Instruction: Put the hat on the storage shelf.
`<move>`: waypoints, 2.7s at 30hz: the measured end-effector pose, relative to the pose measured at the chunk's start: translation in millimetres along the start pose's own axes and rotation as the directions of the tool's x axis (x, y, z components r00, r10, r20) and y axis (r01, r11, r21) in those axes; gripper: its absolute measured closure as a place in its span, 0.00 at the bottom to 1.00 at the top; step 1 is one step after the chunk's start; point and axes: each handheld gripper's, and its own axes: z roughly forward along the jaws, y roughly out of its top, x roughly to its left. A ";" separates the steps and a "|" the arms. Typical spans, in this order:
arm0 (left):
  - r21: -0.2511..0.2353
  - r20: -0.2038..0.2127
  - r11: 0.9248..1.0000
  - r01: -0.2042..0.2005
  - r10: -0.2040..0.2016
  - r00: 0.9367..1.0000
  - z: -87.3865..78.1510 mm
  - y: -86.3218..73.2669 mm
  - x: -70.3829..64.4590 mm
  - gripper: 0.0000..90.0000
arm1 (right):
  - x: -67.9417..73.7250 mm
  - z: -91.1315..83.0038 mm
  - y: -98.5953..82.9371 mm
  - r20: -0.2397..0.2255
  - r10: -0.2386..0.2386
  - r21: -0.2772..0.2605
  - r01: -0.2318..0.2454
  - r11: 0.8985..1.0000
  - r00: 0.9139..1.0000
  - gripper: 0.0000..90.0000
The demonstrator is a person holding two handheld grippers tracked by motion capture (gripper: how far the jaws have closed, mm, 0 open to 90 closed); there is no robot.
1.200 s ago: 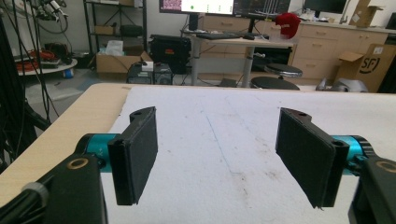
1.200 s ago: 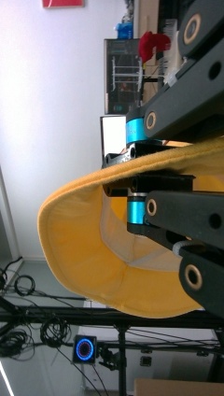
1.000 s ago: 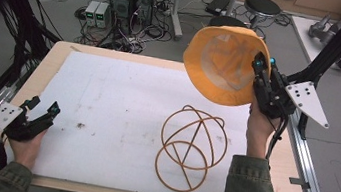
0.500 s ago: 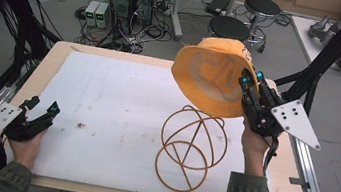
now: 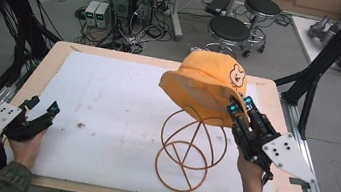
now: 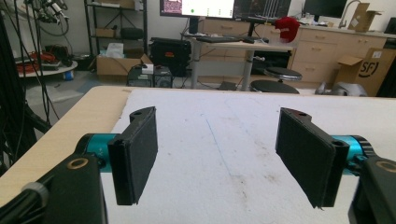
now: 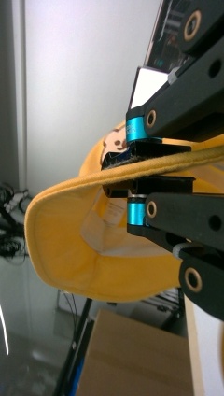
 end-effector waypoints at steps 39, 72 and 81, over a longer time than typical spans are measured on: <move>0.005 -0.009 1.000 0.025 -0.025 1.000 -1.2 -1.1 1.6 0.33 | 32.1 -51.6 -13.6 -0.400 -0.004 0.179 0.082 0.980 0.916 0.86; 0.011 -0.011 0.999 0.040 -0.040 0.999 -1.0 -1.6 3.5 0.33 | 15.3 -59.4 -7.3 -0.573 0.163 0.263 -0.008 0.965 0.803 0.39; 0.012 -0.010 0.999 0.040 -0.040 0.999 -0.6 -1.9 2.9 0.33 | 4.8 -64.9 -2.8 -0.533 0.203 0.226 -0.093 0.970 0.821 0.32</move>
